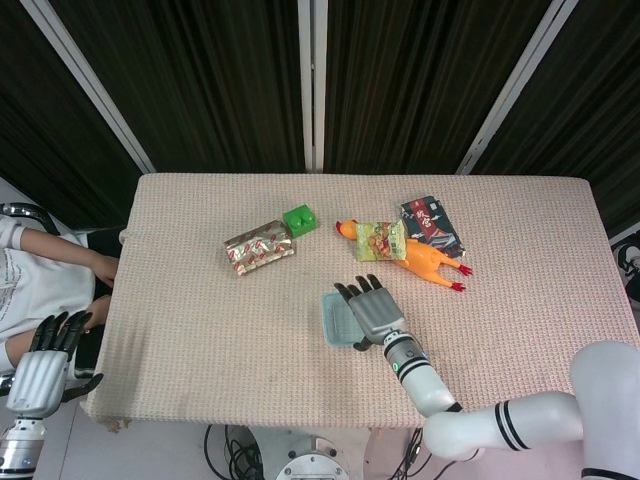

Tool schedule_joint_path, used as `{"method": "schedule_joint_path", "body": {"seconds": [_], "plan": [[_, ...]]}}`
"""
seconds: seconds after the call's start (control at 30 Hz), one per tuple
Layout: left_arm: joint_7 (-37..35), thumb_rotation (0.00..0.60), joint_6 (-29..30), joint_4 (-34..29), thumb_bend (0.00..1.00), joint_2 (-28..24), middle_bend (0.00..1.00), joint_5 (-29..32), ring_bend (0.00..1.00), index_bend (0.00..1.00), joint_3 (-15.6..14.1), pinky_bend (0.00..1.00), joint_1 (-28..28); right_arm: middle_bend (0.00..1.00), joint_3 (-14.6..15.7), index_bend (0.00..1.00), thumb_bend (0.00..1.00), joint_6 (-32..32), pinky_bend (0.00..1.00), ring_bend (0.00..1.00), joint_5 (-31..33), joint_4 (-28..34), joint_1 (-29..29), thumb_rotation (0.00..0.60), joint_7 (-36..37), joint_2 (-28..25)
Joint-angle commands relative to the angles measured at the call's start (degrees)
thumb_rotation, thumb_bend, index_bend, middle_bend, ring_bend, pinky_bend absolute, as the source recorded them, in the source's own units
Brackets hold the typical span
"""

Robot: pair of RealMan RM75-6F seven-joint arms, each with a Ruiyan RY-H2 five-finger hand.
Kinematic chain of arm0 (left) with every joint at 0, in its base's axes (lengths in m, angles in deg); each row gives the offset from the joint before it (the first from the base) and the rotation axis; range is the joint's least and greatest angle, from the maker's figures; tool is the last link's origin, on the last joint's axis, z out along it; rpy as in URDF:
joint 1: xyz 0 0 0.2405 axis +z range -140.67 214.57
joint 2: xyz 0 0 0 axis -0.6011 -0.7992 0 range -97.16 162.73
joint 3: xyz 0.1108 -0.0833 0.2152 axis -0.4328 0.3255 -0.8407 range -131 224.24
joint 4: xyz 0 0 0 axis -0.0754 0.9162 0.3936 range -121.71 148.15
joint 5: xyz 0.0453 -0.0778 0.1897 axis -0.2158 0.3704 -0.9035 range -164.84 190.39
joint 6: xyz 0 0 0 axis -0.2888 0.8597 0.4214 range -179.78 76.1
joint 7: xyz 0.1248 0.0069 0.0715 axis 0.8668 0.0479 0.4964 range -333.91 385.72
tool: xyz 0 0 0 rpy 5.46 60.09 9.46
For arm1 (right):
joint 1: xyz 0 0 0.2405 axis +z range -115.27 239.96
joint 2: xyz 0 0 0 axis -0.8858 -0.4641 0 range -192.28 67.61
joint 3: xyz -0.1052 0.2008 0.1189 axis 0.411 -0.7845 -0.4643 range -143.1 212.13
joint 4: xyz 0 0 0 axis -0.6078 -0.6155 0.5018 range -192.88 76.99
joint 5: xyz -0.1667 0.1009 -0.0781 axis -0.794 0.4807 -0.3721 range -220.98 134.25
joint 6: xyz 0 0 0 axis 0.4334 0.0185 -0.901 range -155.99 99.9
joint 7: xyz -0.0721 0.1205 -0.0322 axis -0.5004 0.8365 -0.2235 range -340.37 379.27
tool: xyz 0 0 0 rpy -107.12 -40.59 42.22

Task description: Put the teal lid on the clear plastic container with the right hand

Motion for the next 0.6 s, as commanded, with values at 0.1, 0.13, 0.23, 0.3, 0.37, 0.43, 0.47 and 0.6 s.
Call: {"method": "schedule_joint_path", "body": {"seconds": [0.1,0.13,0.23,0.3,0.37,0.43,0.47,0.6], "plan": [[0.0,0.6,-0.1,0.0,0.14,0.0,0.07,0.0,0.0,0.07,0.0,0.0,0.0,0.1,0.2,0.0,0.01,0.2,0.0,0.0,-1.0,0.5,-0.4,0.6,0.5,-0.4],[0.1,0.6,-0.1,-0.1,0.14,0.0,0.07,-0.1,0.0,0.07,0.0,0.0,0.0,0.07,0.2,0.0,0.0,0.1,0.0,0.0,-1.2,0.6,-0.5,0.6,0.6,-0.5],[0.2,0.6,0.0,-0.2,0.14,0.0,0.07,-0.2,0.0,0.07,0.0,0.0,-0.1,0.04,0.3,0.0,0.0,-0.2,0.0,0.0,-1.8,0.8,-0.6,0.6,0.9,-0.8],[0.3,0.6,-0.1,-0.3,0.14,-0.1,0.07,-0.2,0.0,0.07,0.0,0.0,-0.1,0.03,0.5,0.0,0.0,-0.5,0.0,0.0,-2.4,1.0,-0.7,0.6,1.0,-0.9],[0.5,0.6,0.0,-0.5,0.14,-0.2,0.07,-0.1,0.0,0.07,0.0,0.0,0.0,0.02,0.7,0.0,0.0,-0.5,0.0,0.0,-3.0,1.4,-0.8,0.6,1.0,-1.1],[0.6,0.6,0.0,-0.7,0.14,-0.3,0.07,-0.1,0.0,0.07,-0.1,0.0,0.0,0.02,0.8,0.0,0.0,-0.3,0.0,0.0,-4.0,2.4,-1.0,0.6,1.2,-1.8],[0.7,0.6,0.1,-0.8,0.14,-0.4,0.07,-0.1,0.0,0.07,0.0,0.0,0.1,0.03,0.9,0.0,0.0,-0.2,0.0,0.0,-4.7,3.0,-1.1,0.6,1.3,-2.3],[1.0,0.6,0.4,-1.3,0.14,-0.6,0.07,-0.1,0.0,0.07,0.0,0.0,0.2,0.08,2.1,0.0,0.0,-0.6,0.0,0.0,-9.9,6.3,-2.2,0.6,2.6,-4.4]]}}
